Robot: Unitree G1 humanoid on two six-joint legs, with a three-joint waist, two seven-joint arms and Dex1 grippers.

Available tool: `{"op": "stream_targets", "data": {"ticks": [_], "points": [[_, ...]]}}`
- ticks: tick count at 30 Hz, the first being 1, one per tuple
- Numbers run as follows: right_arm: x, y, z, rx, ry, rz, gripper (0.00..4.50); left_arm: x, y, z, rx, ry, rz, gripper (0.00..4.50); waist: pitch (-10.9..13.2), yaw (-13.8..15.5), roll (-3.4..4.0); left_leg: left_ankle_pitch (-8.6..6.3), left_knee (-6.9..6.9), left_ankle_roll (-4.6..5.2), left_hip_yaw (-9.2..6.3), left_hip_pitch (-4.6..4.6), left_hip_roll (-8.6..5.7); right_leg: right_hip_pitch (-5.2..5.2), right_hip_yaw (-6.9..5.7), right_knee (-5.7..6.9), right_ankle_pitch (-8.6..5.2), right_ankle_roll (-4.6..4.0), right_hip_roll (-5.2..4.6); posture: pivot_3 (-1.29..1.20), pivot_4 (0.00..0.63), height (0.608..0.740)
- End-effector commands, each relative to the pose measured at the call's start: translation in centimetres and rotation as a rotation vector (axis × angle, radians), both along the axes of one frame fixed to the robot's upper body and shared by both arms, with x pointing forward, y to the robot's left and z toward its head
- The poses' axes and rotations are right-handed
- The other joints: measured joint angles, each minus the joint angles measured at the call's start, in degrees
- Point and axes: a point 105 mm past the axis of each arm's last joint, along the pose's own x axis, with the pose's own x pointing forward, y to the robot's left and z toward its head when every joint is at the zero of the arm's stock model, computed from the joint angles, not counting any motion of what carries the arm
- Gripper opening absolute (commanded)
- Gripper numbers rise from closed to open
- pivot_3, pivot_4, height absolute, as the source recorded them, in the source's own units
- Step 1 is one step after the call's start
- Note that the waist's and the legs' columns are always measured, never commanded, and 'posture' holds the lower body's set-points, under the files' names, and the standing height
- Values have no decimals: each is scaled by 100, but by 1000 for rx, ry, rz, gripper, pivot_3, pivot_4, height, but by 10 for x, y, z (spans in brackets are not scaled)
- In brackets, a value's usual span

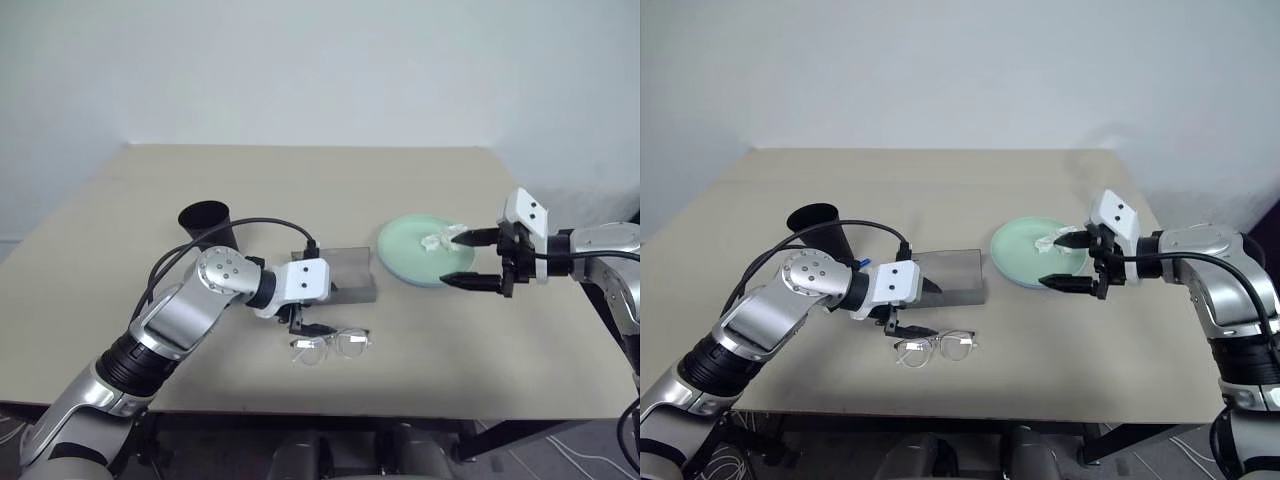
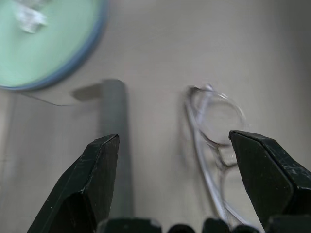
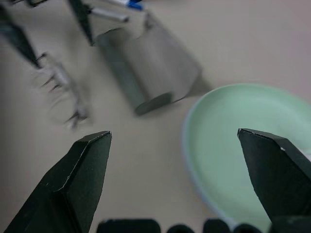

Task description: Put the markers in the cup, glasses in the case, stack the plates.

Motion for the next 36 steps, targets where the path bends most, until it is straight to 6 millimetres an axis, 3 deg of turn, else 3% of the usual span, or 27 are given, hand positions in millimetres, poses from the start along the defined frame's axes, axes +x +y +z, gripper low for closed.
{"op": "stream_targets", "data": {"ticks": [1, 12, 30, 33, 36], "points": [[-4, 3, 17, -5, -76, 55, 4489, 6, -2, 7, 53, -54, -34, 3825, 3, 2, -4, 0, 3, 0, -3, -1, 2, 1, -5, 0, 0, 0, 0, 0, 0, 732], [-2, 4, 15, -4, -95, 20, 4489, 5, -17, -14, 124, -76, -87, 3825, 3, 12, -2, -2, 7, 3, -65, -12, 4, 41, -41, -57, 0, 1, 1, 0, 0, 732], [-1, 3, 11, -4, -102, -22, 4489, 2, -18, -35, 202, -35, -91, 3825, 3, 163, -2, -7, 11, 11, -71, -13, -7, 45, -49, -61, 0, 1, 2, 0, 0, 732], [0, 3, 11, -4, -107, -29, 4500, 2, -19, -37, 210, -32, -97, 3206, 3, 164, -2, -7, 11, 12, -71, -13, -7, 46, -48, -60, 0, 2, 3, 0, 0, 732], [2, 3, 10, -4, -115, -37, 4500, 3, -19, -39, 225, -29, -100, 2134, 3, 164, -2, -7, 11, 12, -71, -13, -7, 47, -48, -57, 1, 2, 4, 0, 0, 732]]}}
